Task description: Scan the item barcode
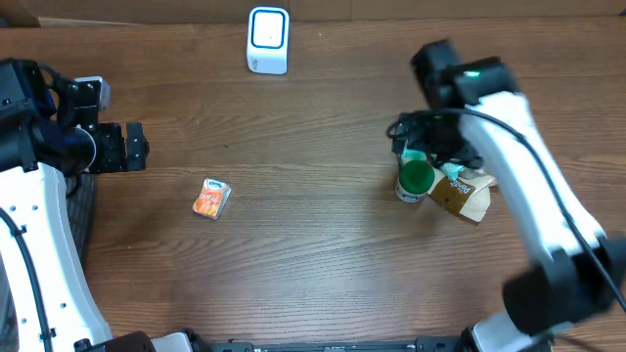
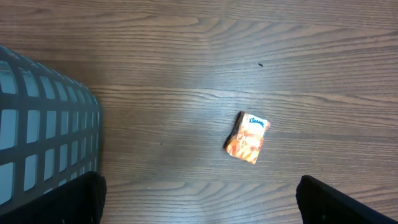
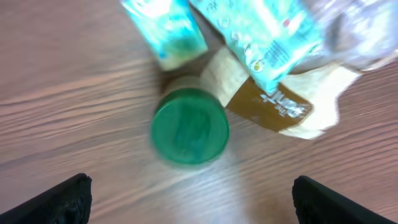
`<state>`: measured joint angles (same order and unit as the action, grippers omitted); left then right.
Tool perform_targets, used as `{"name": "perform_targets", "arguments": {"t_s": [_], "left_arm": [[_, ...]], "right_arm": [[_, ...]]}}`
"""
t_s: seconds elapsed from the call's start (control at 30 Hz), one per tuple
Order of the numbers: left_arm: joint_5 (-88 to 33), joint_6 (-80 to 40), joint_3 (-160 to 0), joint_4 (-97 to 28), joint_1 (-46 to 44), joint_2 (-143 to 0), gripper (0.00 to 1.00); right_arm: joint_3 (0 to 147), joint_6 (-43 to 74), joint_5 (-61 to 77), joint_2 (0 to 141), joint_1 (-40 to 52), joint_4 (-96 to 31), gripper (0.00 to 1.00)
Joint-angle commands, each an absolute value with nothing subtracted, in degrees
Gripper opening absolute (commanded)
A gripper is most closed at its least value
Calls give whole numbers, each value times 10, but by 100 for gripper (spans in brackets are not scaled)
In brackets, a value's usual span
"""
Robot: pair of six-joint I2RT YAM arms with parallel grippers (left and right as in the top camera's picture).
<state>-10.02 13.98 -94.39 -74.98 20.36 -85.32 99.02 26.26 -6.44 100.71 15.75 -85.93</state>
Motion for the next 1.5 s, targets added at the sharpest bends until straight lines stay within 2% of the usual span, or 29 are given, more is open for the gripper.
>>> {"name": "perform_targets", "arguments": {"t_s": [0.0,0.2,0.53,1.1,1.23,1.47], "left_arm": [[-99,154,-950,-748,206,-855,100],[-100,154,-950,-747,206,-855,100],[-100,154,-950,-748,206,-855,100],[-100,154,-950,-748,206,-855,100],[-100,154,-950,-748,206,-855,100],[-100,154,-950,-748,206,-855,100]], "right_arm": [[1045,250,-50,905,155,-896,100],[1066,250,-50,771,155,-967,100],[1065,253,-38,600,155,-970,100],[1027,253,-39,554,155,-969,100],[976,252,-79,519,155,-931,100],[840,252,-177,417,144,-763,100]]}}
